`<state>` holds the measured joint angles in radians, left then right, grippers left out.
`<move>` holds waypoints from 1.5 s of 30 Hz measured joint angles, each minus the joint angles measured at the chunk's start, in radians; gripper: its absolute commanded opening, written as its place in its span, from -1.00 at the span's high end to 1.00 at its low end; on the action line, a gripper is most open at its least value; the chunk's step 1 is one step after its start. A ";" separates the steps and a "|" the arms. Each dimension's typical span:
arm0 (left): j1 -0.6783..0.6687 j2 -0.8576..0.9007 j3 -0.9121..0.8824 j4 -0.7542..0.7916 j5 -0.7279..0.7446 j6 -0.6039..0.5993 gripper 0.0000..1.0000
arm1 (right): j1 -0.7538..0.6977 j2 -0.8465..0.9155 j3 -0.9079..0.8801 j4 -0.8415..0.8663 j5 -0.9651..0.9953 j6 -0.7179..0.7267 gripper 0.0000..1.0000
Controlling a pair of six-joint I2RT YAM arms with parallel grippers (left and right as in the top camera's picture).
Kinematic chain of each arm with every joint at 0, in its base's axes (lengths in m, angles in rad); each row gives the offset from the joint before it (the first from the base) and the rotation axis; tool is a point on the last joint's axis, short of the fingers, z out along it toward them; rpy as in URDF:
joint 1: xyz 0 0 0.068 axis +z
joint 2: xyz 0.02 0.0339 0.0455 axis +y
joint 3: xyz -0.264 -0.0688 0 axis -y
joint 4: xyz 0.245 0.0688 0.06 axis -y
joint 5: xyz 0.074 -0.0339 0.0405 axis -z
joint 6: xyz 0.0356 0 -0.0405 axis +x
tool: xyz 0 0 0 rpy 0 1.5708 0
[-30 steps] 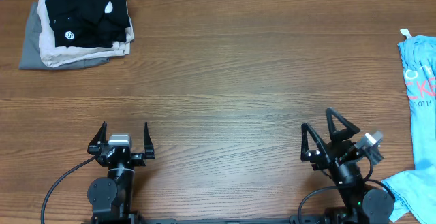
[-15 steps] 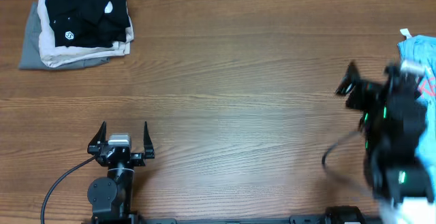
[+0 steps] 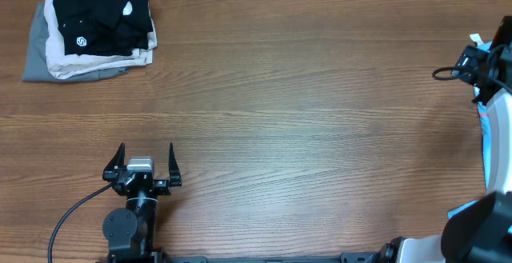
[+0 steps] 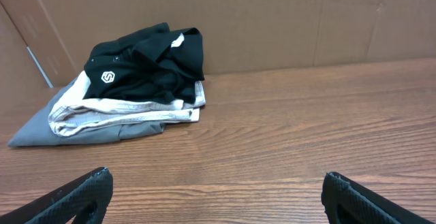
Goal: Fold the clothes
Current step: 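Lower the right gripper onto the T-shirt edge and close on it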
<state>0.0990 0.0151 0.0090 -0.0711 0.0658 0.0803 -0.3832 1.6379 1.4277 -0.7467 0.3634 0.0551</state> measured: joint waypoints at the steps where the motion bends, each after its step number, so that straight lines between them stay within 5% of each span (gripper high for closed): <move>1: 0.000 0.000 0.000 0.000 0.000 0.000 -1.00 | -0.010 0.014 0.001 0.010 -0.005 -0.001 -1.00; 12: 0.000 0.000 0.000 0.000 0.000 0.000 -1.00 | -0.211 0.277 0.008 0.133 -0.097 -0.001 -0.96; 18: 0.000 0.000 0.000 0.000 0.000 0.000 -1.00 | -0.352 0.310 0.008 0.131 -0.184 0.039 -0.69; 23: 0.000 0.000 0.000 0.000 0.000 0.000 -1.00 | -0.473 0.310 0.008 0.119 -0.334 0.056 -0.72; 39: 0.000 0.000 0.000 0.000 0.000 0.000 -1.00 | -0.483 0.442 0.008 0.055 -0.198 0.041 -0.72; 45: 0.000 0.000 0.000 0.000 0.000 0.000 -1.00 | -0.483 0.442 0.009 0.057 -0.145 0.010 -0.47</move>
<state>0.0990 0.0151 0.0090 -0.0715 0.0658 0.0803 -0.8658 2.0796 1.4364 -0.6895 0.2180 0.0650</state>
